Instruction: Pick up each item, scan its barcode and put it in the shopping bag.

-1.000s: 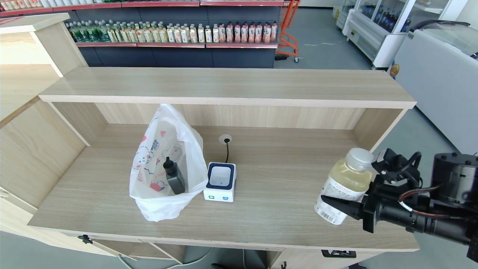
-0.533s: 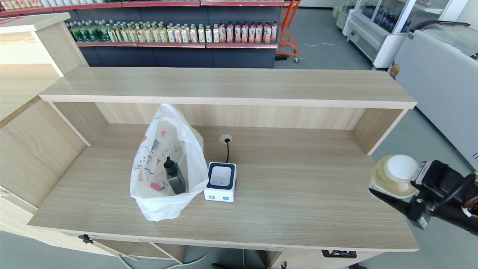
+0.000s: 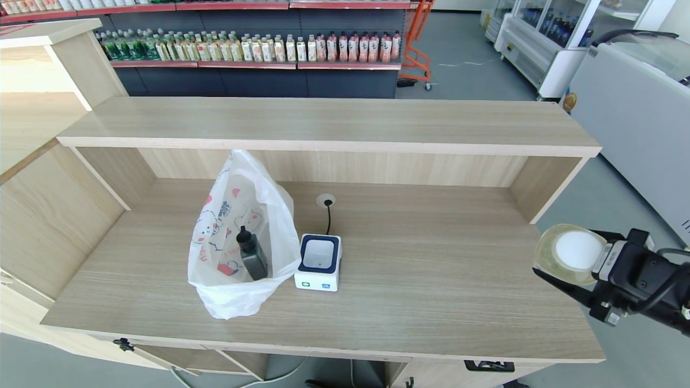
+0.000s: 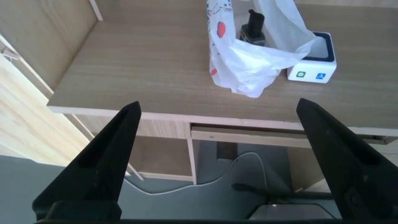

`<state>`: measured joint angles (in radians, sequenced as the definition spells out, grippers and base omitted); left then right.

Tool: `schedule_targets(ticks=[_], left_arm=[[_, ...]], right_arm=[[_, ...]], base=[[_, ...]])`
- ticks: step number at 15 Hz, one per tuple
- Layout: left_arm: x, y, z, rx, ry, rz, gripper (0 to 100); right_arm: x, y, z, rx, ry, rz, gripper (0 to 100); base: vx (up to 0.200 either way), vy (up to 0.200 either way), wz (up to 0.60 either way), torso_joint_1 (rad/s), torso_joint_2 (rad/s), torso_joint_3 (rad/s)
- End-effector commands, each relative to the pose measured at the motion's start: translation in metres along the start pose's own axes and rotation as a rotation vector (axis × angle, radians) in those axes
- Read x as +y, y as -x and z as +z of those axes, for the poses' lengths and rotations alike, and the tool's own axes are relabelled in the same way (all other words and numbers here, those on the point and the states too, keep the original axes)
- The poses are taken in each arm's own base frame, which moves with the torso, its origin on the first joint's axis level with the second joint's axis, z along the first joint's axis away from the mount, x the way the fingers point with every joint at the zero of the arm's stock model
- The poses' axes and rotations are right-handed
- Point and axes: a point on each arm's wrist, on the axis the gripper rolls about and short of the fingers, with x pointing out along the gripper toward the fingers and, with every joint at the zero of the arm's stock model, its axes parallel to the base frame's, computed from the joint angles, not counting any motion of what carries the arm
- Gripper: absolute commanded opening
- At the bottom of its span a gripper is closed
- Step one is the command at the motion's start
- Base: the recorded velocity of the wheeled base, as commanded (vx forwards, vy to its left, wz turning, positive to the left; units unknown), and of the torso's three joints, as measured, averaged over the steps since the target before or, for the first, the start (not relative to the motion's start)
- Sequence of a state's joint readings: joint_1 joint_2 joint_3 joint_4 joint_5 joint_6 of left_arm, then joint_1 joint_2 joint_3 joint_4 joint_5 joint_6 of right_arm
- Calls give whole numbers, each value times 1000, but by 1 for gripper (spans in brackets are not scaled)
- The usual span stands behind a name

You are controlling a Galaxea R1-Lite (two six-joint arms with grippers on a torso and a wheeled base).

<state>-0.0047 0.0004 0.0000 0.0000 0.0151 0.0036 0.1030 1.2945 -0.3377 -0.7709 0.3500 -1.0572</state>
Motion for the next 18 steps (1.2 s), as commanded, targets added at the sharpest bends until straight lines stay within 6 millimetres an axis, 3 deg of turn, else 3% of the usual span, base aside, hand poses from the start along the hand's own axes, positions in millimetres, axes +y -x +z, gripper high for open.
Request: schedule_targets(ticks=[1, 3, 9, 18], left_arm=[[0, 0, 0, 0, -1, 0, 100], [0, 0, 0, 0, 1, 0, 100], [0, 0, 0, 0, 7, 0, 100], [0, 0, 0, 0, 2, -1, 100]], right_arm=[[0, 0, 1, -3, 1, 0, 0], [0, 1, 1, -5, 1, -4, 0], [2, -4, 5, -31, -80, 24, 0], [1, -33, -3, -84, -110, 124, 0]], base=[[0, 0, 0, 0, 0, 0], [0, 0, 0, 0, 0, 0], [0, 200, 0, 4, 1, 3], [0, 200, 0, 2, 3, 3]])
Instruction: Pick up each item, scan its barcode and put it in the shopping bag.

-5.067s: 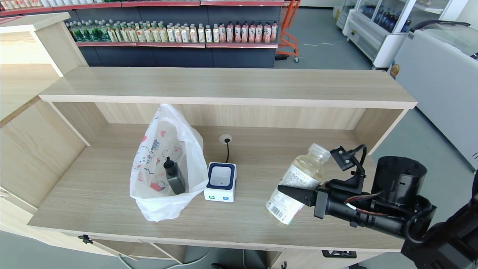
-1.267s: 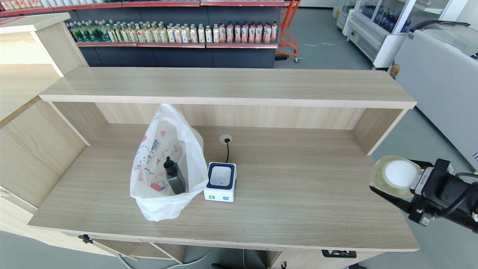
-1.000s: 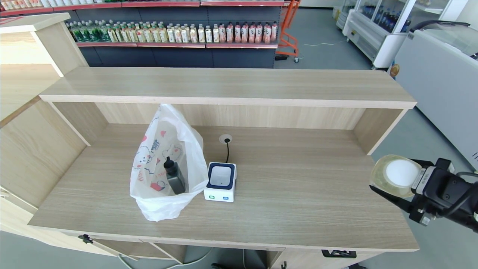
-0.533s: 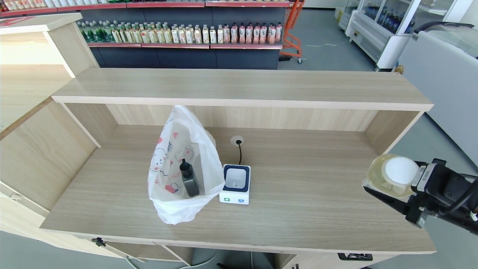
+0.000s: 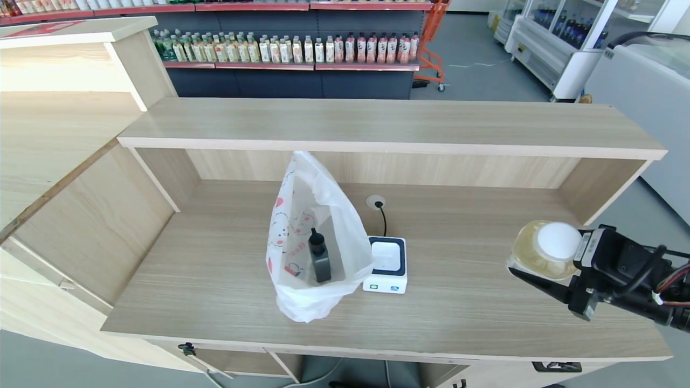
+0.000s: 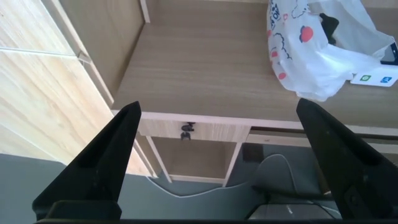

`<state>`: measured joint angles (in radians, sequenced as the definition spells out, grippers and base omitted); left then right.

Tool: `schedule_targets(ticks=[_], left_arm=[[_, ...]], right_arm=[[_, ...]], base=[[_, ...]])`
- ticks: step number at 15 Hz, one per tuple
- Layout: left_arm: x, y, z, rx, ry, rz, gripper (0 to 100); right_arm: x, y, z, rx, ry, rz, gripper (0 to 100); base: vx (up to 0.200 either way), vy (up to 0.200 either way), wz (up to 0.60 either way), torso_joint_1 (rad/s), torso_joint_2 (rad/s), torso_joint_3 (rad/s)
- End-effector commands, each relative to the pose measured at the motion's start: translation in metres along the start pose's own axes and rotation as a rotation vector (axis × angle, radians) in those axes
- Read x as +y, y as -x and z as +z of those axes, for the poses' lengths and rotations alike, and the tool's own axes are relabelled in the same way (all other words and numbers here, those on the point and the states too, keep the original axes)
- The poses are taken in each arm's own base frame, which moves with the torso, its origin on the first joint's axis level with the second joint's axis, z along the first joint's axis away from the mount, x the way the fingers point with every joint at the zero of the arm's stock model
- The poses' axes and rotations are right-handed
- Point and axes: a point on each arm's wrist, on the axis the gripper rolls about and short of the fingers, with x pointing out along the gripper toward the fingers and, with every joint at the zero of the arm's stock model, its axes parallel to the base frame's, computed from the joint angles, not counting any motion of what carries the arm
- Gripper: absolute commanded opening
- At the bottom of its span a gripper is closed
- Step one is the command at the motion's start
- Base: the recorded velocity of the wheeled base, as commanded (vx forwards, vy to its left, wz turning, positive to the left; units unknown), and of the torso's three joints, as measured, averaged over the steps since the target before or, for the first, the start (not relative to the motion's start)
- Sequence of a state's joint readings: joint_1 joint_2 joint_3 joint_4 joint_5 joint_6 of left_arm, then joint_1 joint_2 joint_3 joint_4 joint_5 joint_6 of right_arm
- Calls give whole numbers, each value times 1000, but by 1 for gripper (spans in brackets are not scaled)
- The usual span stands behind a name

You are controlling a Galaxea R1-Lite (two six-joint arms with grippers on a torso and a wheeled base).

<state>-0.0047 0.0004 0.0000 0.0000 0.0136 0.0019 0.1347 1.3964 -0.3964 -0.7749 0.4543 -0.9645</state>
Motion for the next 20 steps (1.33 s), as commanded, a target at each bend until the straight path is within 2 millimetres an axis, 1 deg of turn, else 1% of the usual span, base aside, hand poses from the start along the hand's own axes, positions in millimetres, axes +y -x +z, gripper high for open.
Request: schedule_targets(ticks=[1, 2, 6, 11, 15, 17, 20], left_arm=[[0, 0, 0, 0, -1, 0, 100], [0, 0, 0, 0, 0, 0, 100], [0, 0, 0, 0, 0, 0, 100], [0, 0, 0, 0, 0, 0, 100], [0, 0, 0, 0, 2, 2, 100], [0, 0, 0, 0, 2, 2, 100], [0, 0, 0, 0, 2, 2, 100]], right_arm=[[-4, -15, -6, 4, -11, 25, 0], [-7, -23, -8, -7, -14, 39, 0], [-8, -40, -16, -43, -22, 81, 0], [-2, -56, -29, -100, -30, 131, 0], [5, -67, -40, -114, -49, 177, 0], [11, -75, -45, -171, -55, 222, 0], [18, -82, -46, -207, -56, 266, 0]], base=[[0, 200, 0, 2, 2, -2], [0, 200, 0, 2, -2, 2], [0, 0, 0, 0, 0, 0], [200, 0, 0, -2, -2, 2], [0, 0, 0, 0, 0, 0], [0, 0, 0, 0, 0, 0], [0, 0, 0, 0, 0, 0]])
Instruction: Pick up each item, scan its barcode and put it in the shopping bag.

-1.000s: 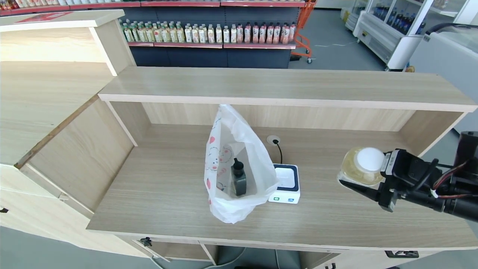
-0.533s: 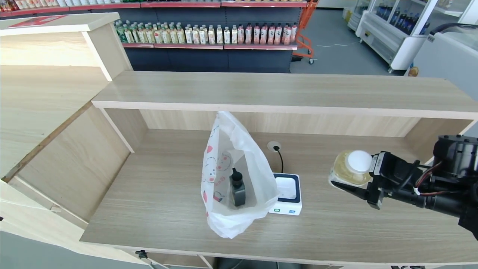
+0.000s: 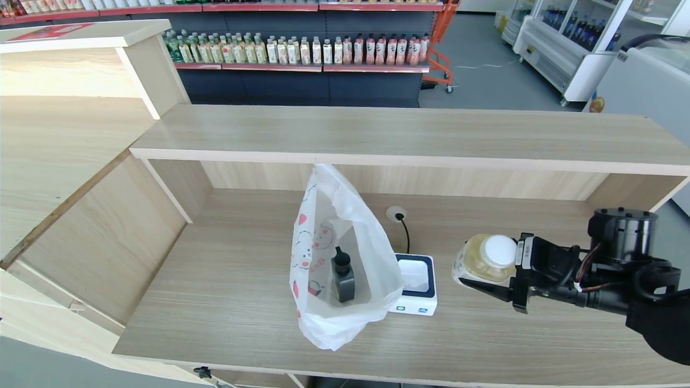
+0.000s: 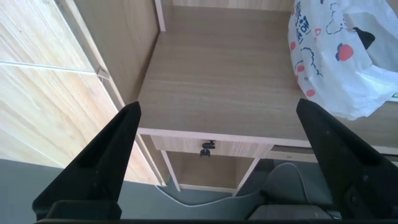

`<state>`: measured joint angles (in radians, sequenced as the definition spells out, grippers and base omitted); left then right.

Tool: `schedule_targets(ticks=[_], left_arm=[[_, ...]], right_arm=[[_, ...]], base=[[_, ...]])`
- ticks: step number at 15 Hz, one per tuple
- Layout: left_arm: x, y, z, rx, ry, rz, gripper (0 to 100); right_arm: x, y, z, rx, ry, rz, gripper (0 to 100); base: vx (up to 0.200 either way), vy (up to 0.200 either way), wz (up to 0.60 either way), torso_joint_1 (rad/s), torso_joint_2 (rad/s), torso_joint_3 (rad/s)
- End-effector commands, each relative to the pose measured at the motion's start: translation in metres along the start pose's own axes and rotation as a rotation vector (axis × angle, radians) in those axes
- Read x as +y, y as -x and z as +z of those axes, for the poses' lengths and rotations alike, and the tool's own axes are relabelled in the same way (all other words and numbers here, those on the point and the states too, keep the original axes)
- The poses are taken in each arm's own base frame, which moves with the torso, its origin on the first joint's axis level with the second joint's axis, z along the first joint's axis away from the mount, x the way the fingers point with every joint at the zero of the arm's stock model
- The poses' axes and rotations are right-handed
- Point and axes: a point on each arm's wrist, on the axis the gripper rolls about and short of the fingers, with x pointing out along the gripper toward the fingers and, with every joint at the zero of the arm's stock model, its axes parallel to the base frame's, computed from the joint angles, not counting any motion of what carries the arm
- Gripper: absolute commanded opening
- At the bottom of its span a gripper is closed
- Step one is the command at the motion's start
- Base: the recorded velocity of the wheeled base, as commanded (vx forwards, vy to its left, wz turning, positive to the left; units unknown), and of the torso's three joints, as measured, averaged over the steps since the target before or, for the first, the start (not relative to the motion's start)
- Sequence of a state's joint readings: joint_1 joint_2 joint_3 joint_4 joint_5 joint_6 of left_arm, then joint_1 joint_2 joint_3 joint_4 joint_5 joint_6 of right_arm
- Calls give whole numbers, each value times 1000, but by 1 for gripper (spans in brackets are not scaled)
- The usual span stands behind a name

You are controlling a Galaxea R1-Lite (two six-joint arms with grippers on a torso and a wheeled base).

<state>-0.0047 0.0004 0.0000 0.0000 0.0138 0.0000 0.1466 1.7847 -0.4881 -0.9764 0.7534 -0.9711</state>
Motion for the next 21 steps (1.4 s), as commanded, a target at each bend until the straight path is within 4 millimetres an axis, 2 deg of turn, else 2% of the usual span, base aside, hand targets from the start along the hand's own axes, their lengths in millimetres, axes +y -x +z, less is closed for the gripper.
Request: schedule_targets(ticks=[1, 6, 12, 18, 21], left_arm=[[0, 0, 0, 0, 0, 2, 100], [0, 0, 0, 0, 0, 0, 100], [0, 0, 0, 0, 0, 2, 100], [0, 0, 0, 0, 0, 0, 100], [0, 0, 0, 0, 0, 2, 100]], right_arm=[[5, -9, -4, -11, -5, 29, 0], [15, -33, -12, -72, 49, 34, 0], [22, -50, -35, -89, 88, 49, 0], [8, -79, -44, -127, 134, 22, 0], [7, -93, -48, -148, 145, 23, 0]], base=[[0, 0, 0, 0, 0, 0], [0, 0, 0, 0, 0, 0], [0, 0, 0, 0, 0, 0], [0, 0, 0, 0, 0, 0], [0, 0, 0, 0, 0, 0]])
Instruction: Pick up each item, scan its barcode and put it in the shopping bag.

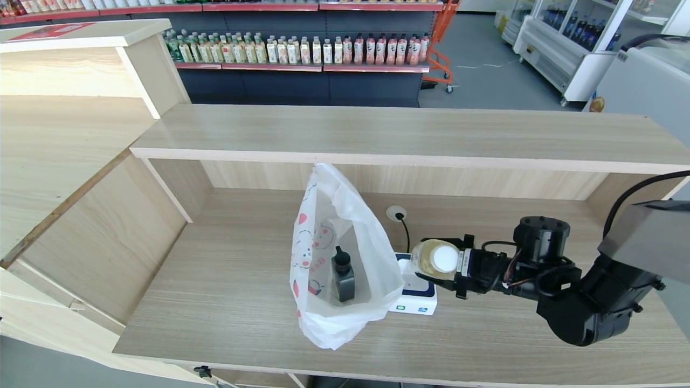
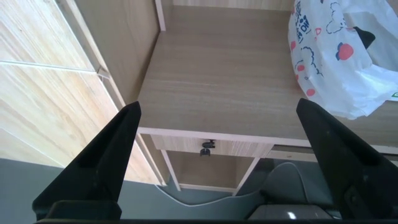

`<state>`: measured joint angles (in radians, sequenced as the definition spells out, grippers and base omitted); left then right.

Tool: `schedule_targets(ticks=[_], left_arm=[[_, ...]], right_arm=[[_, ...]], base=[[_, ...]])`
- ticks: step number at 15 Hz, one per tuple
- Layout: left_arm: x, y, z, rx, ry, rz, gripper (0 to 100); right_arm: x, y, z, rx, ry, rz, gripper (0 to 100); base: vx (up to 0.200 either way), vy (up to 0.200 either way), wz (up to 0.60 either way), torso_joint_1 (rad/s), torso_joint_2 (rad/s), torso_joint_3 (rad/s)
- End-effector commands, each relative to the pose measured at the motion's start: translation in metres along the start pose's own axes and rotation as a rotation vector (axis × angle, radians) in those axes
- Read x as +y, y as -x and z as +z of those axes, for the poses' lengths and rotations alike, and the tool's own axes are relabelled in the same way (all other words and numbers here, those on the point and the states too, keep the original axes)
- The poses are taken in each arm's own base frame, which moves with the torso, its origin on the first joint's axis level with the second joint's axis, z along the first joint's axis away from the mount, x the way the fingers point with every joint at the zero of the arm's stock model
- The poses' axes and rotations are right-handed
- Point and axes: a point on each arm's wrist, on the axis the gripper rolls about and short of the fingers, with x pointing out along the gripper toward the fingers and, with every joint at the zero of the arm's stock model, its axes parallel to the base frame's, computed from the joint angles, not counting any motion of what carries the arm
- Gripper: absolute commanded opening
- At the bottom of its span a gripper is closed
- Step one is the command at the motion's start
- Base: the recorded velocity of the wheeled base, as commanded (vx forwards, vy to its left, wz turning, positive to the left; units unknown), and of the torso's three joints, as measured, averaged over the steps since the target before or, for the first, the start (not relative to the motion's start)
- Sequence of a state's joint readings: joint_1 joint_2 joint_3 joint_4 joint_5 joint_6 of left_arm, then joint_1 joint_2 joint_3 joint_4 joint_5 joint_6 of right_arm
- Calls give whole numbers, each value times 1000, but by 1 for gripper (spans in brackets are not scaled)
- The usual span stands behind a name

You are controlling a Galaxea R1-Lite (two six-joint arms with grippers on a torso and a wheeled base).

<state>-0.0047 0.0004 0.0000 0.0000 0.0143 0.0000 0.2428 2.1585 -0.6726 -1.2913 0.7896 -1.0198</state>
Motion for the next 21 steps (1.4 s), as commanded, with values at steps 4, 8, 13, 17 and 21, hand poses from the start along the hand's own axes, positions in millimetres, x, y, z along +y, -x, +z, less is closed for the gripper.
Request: schedule_targets(ticks=[4, 8, 13, 17, 21], left_arm=[[0, 0, 0, 0, 0, 1, 100], [0, 0, 0, 0, 0, 0, 100], [0, 0, 0, 0, 0, 0, 100], [0, 0, 0, 0, 0, 1, 100], [0, 0, 0, 0, 0, 0, 100]], right_arm=[[12, -12, -14, -26, -7, 18, 0], [12, -19, -17, -60, -1, 3, 0], [13, -21, -19, -71, 6, 5, 0], [12, -21, -19, -80, 23, -11, 0], [11, -21, -18, -83, 23, -16, 0]], base=[[0, 0, 0, 0, 0, 0], [0, 0, 0, 0, 0, 0], [0, 0, 0, 0, 0, 0], [0, 0, 0, 0, 0, 0], [0, 0, 0, 0, 0, 0]])
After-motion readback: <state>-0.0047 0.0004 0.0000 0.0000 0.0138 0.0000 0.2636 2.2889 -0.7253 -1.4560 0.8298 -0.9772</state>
